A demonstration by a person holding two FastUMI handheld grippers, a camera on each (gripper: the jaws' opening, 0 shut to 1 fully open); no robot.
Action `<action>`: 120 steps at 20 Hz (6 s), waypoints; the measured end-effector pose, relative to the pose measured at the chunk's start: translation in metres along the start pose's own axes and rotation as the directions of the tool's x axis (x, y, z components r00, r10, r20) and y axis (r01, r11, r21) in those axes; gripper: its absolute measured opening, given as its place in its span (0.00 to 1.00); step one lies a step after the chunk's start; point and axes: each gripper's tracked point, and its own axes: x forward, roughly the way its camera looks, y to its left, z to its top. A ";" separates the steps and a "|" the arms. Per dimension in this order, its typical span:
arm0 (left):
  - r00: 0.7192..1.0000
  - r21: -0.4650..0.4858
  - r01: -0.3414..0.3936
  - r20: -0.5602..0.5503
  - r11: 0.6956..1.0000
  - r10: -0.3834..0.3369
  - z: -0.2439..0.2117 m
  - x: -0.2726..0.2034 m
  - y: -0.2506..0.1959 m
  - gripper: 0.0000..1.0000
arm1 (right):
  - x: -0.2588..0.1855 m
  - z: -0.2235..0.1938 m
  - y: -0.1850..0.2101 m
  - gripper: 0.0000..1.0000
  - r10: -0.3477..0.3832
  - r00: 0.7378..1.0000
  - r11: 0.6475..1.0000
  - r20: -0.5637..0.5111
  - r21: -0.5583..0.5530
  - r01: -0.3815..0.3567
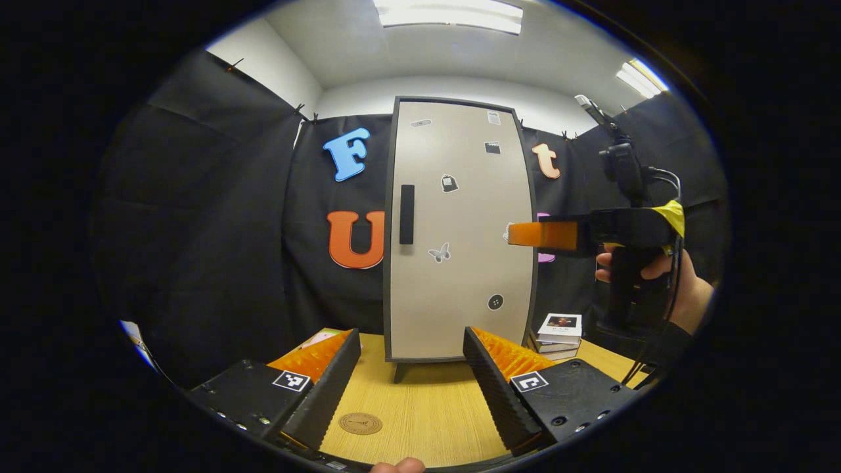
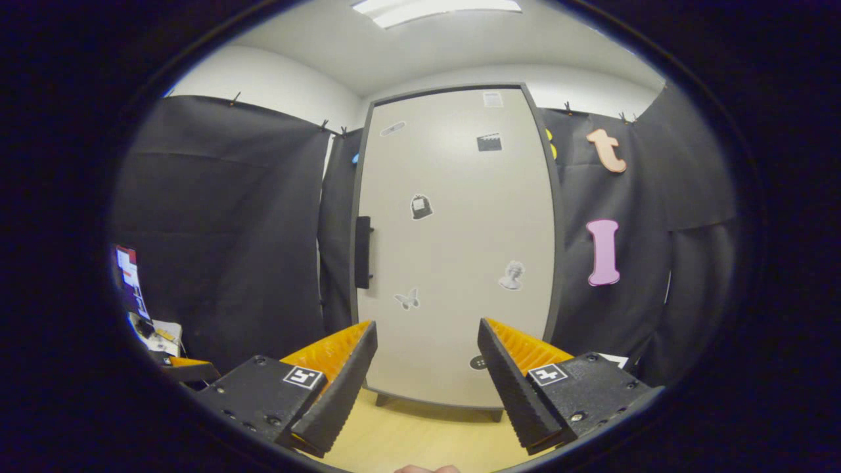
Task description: Open the cabinet door with the right hand, grasp the bottle in the cabinet with the left hand and place it on the coaster, then close the cabinet door with the right hand.
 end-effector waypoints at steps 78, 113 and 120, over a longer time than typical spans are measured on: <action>0.993 -0.055 -0.117 -0.013 0.992 0.116 -0.019 -0.008 0.064 0.95 | 0.205 0.015 0.106 0.22 0.245 0.965 0.970 -0.099 0.036 -0.242; 0.998 -0.018 0.061 -0.024 0.998 -0.061 -0.018 0.005 -0.031 0.95 | 0.195 0.020 0.089 0.22 0.186 0.980 0.980 -0.068 0.080 -0.180; 0.996 -0.016 0.087 -0.025 0.996 -0.088 -0.016 0.005 -0.046 0.95 | 0.192 0.020 0.093 0.21 0.173 0.983 0.977 -0.065 0.140 -0.162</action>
